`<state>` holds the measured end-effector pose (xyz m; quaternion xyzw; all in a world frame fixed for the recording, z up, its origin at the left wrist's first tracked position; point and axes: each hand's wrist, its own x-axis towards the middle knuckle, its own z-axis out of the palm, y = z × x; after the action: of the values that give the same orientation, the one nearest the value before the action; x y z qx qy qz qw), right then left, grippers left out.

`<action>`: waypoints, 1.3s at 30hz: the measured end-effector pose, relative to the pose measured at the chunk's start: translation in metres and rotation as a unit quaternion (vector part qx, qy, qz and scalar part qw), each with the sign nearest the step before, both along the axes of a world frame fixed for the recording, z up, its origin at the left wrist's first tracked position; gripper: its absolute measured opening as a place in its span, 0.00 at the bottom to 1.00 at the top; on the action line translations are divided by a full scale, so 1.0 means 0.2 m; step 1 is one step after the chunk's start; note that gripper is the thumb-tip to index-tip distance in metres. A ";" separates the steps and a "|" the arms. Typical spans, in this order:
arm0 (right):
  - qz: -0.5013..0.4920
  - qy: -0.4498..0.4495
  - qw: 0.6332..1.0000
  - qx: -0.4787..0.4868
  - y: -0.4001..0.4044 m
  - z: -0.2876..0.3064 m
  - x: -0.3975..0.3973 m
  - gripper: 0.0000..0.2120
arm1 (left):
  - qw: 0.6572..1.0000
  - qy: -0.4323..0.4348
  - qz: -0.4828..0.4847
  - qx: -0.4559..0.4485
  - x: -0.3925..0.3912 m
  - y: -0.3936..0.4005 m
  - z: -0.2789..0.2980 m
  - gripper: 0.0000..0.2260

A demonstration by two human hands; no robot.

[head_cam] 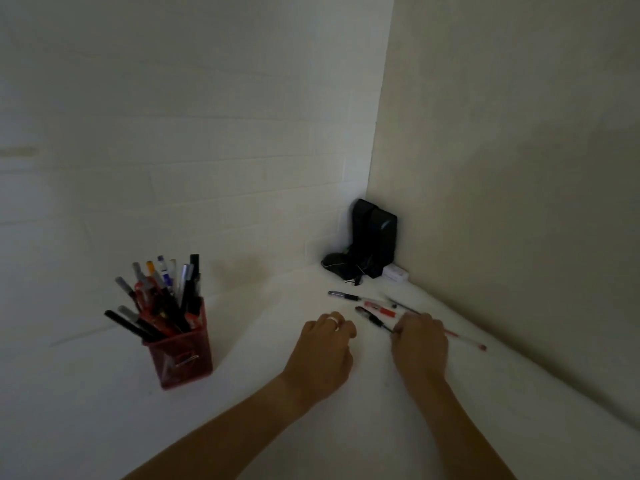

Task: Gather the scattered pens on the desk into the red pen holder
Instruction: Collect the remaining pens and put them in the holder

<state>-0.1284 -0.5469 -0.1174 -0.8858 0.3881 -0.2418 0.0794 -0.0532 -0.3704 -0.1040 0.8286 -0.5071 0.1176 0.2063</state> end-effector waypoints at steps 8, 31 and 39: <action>0.060 0.004 0.997 -0.044 -0.11 -0.07 0.08 0.12 | 0.999 0.038 -0.003 0.014 0.14 -0.27 -0.06 0.28; -0.043 -0.016 0.995 0.094 -0.32 0.02 -0.11 0.12 | 0.996 0.051 -0.063 0.037 0.27 -0.45 -0.09 0.16; 0.067 -0.060 0.990 0.105 -0.27 0.03 -0.07 0.05 | 0.993 0.022 -0.115 0.026 0.23 -0.40 -0.08 0.16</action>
<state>-0.1428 -0.6005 -0.1121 -0.8806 0.3452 -0.2466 0.2113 -0.0062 -0.4506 -0.1209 0.7723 -0.5971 0.0622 0.2078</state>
